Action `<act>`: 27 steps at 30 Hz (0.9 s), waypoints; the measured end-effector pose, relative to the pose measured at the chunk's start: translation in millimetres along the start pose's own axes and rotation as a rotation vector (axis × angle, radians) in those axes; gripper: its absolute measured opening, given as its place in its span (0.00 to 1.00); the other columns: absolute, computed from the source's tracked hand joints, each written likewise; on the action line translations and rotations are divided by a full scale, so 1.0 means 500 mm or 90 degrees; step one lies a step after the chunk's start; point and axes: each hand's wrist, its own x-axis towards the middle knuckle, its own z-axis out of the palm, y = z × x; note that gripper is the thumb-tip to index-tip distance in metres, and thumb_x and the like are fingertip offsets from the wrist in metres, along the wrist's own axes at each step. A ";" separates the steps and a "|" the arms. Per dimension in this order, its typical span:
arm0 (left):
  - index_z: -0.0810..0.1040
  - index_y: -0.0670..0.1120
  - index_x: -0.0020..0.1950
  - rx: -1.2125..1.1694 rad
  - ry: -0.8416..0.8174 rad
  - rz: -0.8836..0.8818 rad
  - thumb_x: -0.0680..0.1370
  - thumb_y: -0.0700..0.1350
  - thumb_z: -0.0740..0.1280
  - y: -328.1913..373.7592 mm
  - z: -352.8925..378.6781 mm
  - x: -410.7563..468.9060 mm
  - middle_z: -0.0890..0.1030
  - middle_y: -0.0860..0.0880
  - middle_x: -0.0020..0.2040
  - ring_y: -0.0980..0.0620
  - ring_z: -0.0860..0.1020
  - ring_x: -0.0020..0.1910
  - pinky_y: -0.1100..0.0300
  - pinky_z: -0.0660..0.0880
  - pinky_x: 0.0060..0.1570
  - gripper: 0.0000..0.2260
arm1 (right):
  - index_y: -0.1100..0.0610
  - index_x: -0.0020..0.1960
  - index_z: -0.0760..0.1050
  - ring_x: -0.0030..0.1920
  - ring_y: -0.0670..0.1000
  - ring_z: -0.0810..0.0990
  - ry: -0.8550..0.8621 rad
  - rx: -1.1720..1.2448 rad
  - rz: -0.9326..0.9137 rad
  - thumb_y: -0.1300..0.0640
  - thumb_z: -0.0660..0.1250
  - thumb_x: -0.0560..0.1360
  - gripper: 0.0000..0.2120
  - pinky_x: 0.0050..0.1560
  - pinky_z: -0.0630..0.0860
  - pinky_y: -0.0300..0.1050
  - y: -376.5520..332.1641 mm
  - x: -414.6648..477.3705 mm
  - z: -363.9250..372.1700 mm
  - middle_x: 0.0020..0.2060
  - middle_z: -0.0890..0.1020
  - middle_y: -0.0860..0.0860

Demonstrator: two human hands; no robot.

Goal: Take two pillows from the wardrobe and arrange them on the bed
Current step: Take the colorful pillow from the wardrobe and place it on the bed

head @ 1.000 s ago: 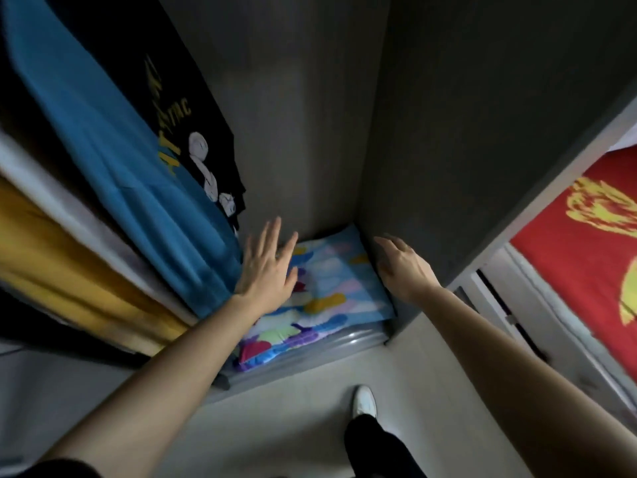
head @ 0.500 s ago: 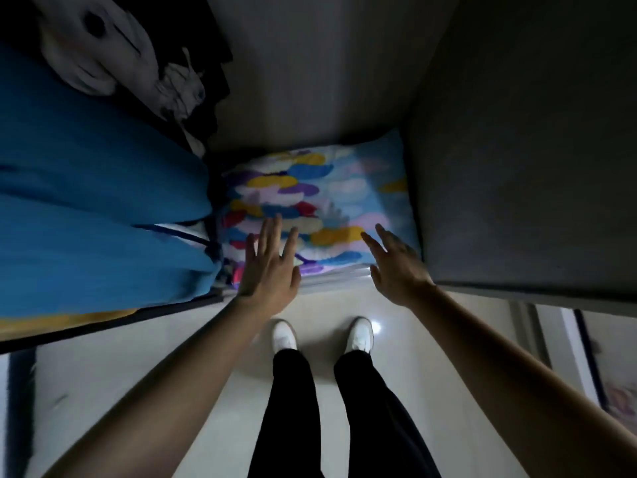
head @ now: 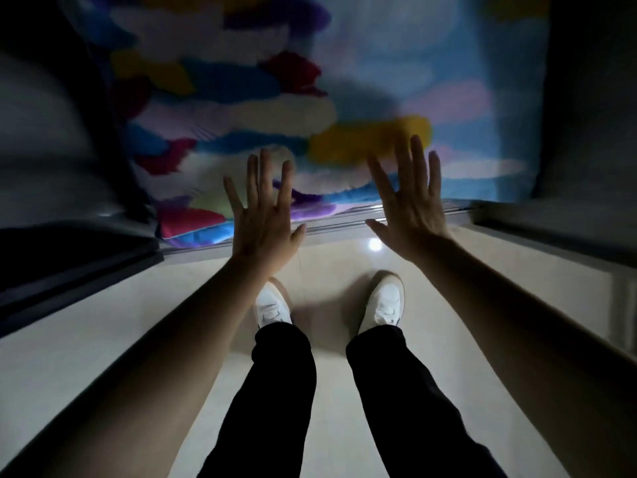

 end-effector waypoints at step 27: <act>0.78 0.42 0.61 -0.062 0.279 0.109 0.72 0.35 0.66 -0.034 -0.400 -0.027 0.82 0.42 0.58 0.40 0.79 0.56 0.43 0.76 0.52 0.17 | 0.57 0.71 0.72 0.67 0.65 0.74 0.159 0.057 0.064 0.63 0.62 0.75 0.24 0.64 0.71 0.62 -0.041 -0.002 -0.361 0.68 0.77 0.56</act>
